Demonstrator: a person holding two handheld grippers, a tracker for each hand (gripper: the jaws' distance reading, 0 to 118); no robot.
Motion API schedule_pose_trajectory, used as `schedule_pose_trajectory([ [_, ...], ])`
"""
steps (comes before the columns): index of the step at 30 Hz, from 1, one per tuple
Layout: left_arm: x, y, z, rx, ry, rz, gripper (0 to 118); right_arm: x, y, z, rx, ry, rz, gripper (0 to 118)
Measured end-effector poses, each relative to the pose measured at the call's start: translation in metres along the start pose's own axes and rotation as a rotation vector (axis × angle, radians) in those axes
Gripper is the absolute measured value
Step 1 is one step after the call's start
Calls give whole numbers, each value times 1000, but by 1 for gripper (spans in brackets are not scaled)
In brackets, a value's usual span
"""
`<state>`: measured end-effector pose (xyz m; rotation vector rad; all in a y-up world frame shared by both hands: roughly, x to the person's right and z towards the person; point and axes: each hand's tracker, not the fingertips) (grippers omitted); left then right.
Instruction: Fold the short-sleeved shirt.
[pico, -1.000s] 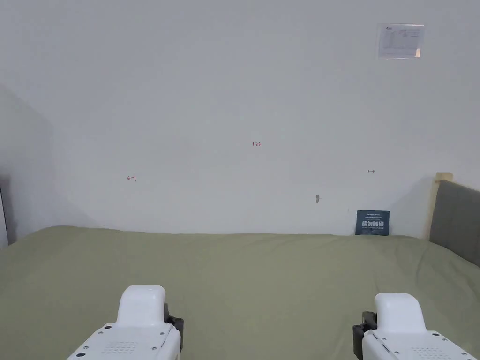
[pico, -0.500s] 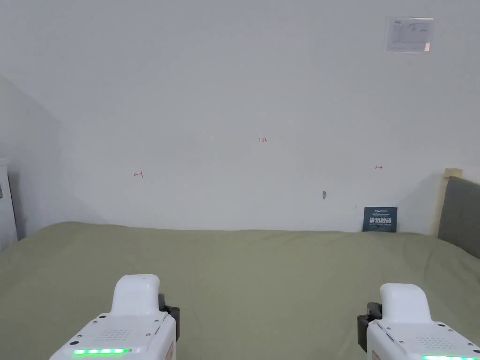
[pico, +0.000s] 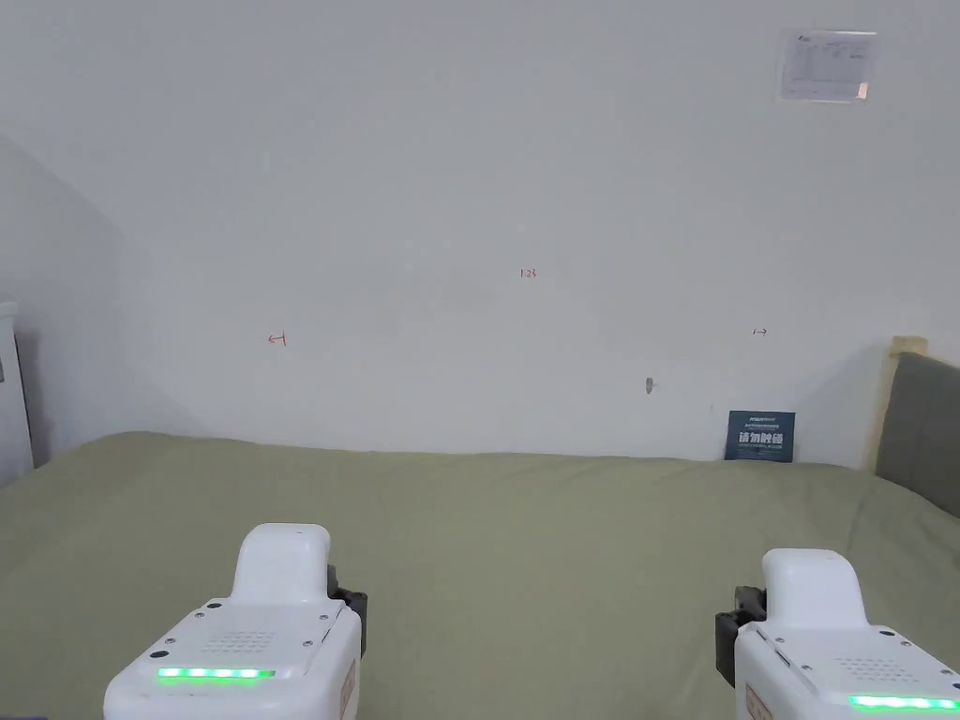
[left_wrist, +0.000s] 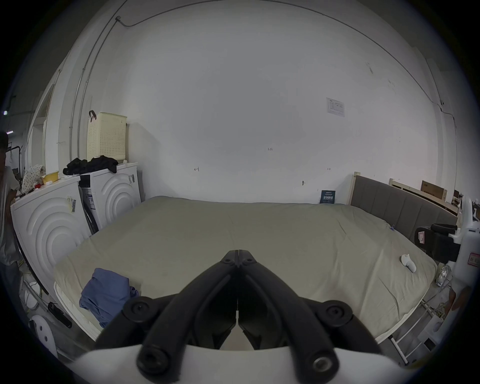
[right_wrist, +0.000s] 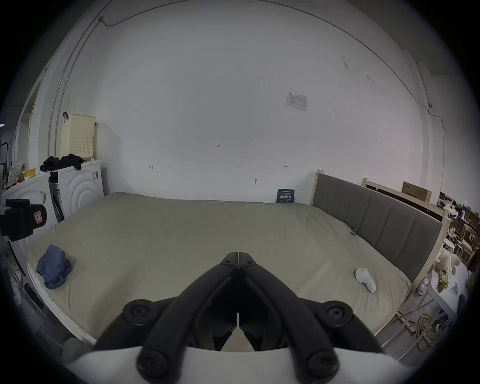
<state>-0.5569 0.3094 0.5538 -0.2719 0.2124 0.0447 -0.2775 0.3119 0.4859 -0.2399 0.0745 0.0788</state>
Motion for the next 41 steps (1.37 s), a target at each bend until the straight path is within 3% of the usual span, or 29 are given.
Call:
schedule_pose_trajectory([
  [3, -1, -2, 0, -6, -1, -4, 0, -1, -1, -1, -2, 2, 7, 2],
  [4, -1, -2, 0, -8, -3, -1, 2, -3, -2, 0, -4, 1, 8, 9],
  [5, -1, -2, 0, -9, -3, 2, 14, -4, -2, 0, -6, 3, 10, 36],
  [6, -1, -2, 1, -9, -4, 2, 36, -4, -3, 0, -7, 3, 10, 92],
  [7, -1, -1, 3, -9, -8, 2, 63, -4, -3, 0, -8, 2, 11, 118],
  [9, 0, 0, 5, -7, -14, 4, 114, -5, -3, 2, 5, -2, 14, 118],
  [10, 0, 1, 5, -7, -10, 2, 118, -3, -4, 3, 19, 7, 15, 118],
  [13, 0, 1, 3, -3, 24, -12, 118, 1, 0, 0, -13, 49, 22, 118],
  [14, -2, 2, 2, -2, 18, -3, 118, 3, -3, 5, 96, 44, 10, 118],
  [16, -5, 4, 1, 10, 7, 25, 118, 3, -1, 9, 47, 62, -2, 118],
  [20, -4, 15, 4, 46, 28, 14, 118, 10, 11, 15, 129, 89, -110, 118],
  [25, -7, 30, 11, 69, -1, 25, 118, 13, 28, 23, 132, 122, -131, 118],
  [28, -8, 34, 13, 60, -3, 41, 118, 7, 40, 24, 84, 55, -142, 118],
  [31, -12, 36, 12, 50, -4, 50, 118, 1, 52, 22, 8, -32, -87, 118],
  [34, -13, 38, 11, 47, 4, 51, 118, -2, 57, 18, 24, -33, -67, 118],
  [36, -13, 38, 9, 53, 3, 50, 118, 2, 58, 13, 20, 39, -92, 118],
  [41, -13, 38, -2, 41, 3, 43, 118, -1, 49, -2, 22, 3, -99, 118],
])
